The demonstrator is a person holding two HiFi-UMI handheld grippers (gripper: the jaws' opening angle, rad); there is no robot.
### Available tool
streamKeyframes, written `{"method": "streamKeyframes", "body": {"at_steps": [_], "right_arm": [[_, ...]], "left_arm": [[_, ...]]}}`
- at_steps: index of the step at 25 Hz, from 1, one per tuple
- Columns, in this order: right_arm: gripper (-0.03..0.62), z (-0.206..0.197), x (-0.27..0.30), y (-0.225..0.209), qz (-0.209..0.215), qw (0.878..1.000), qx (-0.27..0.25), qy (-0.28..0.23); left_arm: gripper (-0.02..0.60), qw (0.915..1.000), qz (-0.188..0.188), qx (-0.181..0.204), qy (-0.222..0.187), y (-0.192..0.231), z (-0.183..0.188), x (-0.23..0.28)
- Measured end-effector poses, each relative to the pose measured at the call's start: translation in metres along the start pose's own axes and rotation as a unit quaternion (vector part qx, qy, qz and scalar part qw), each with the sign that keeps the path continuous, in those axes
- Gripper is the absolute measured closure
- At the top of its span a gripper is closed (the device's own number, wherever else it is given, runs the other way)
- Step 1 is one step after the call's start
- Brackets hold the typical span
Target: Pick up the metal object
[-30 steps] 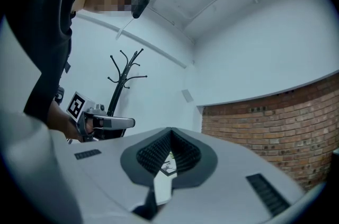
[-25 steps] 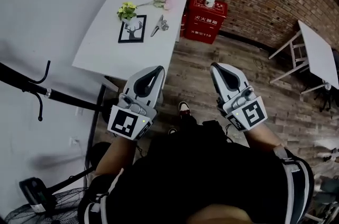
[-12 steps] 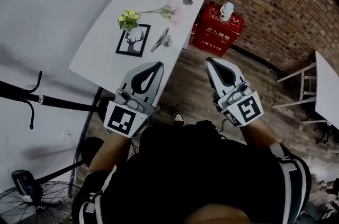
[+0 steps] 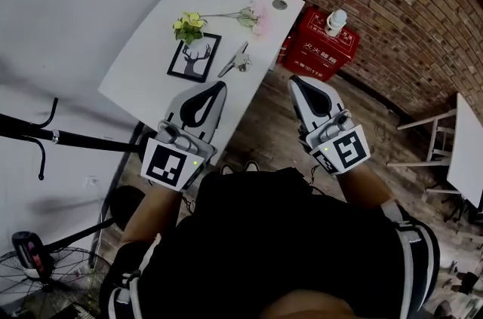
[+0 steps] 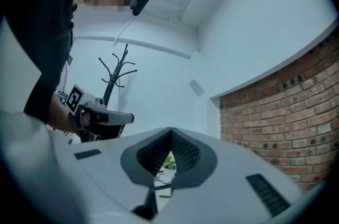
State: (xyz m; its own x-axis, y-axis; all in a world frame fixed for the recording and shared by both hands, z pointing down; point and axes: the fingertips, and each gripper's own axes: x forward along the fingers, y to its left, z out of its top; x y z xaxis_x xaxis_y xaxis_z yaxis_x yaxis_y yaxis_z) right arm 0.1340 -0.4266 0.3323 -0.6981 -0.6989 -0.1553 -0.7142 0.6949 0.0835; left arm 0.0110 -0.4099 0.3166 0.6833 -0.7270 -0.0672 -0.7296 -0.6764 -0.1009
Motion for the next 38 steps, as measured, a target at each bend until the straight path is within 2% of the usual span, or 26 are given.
{"method": "streamKeyframes", "body": {"at_steps": [7, 12, 16, 18, 23, 28, 31, 34, 36, 38], "right_arm": [[0.599, -0.003, 0.019, 0.007, 0.001, 1.0, -0.005, 0.002], [0.597, -0.007, 0.028, 0.015, -0.008, 0.998, -0.05, 0.022], [0.594, -0.006, 0.031, 0.016, -0.015, 0.998, -0.058, 0.017], [0.556, -0.002, 0.034, 0.018, -0.014, 0.998, -0.06, 0.003], [0.533, -0.002, 0.035, 0.019, -0.014, 0.998, -0.062, -0.001], [0.449, -0.014, 0.04, 0.02, -0.001, 0.996, -0.091, 0.012], [0.431, -0.041, 0.047, 0.017, 0.018, 0.987, -0.146, 0.063], [0.429, -0.085, 0.06, 0.01, 0.034, 0.971, -0.193, 0.137], [0.423, -0.11, 0.075, 0.008, 0.052, 0.96, -0.222, 0.16], [0.416, -0.134, 0.09, 0.004, 0.074, 0.944, -0.263, 0.184]], "left_arm": [[0.574, 1.0, 0.007, 0.004, 0.001, 0.017, -0.002, -0.006], [0.573, 0.9999, 0.011, -0.006, 0.001, 0.027, -0.004, -0.012], [0.574, 0.9999, 0.011, -0.003, -0.001, 0.031, -0.002, -0.014], [0.574, 0.9999, 0.01, -0.004, 0.0, 0.032, -0.003, -0.014], [0.573, 1.0, 0.007, -0.003, 0.004, 0.035, -0.002, -0.013], [0.572, 0.9999, 0.005, -0.013, -0.004, 0.037, -0.001, -0.014], [0.574, 0.9999, 0.005, -0.013, -0.006, 0.038, -0.001, -0.014], [0.573, 0.9998, 0.007, -0.018, -0.008, 0.04, 0.0, -0.015], [0.572, 0.9997, 0.01, -0.019, -0.008, 0.041, 0.001, -0.017], [0.573, 0.9998, 0.016, -0.015, -0.004, 0.043, 0.002, -0.02]]}}
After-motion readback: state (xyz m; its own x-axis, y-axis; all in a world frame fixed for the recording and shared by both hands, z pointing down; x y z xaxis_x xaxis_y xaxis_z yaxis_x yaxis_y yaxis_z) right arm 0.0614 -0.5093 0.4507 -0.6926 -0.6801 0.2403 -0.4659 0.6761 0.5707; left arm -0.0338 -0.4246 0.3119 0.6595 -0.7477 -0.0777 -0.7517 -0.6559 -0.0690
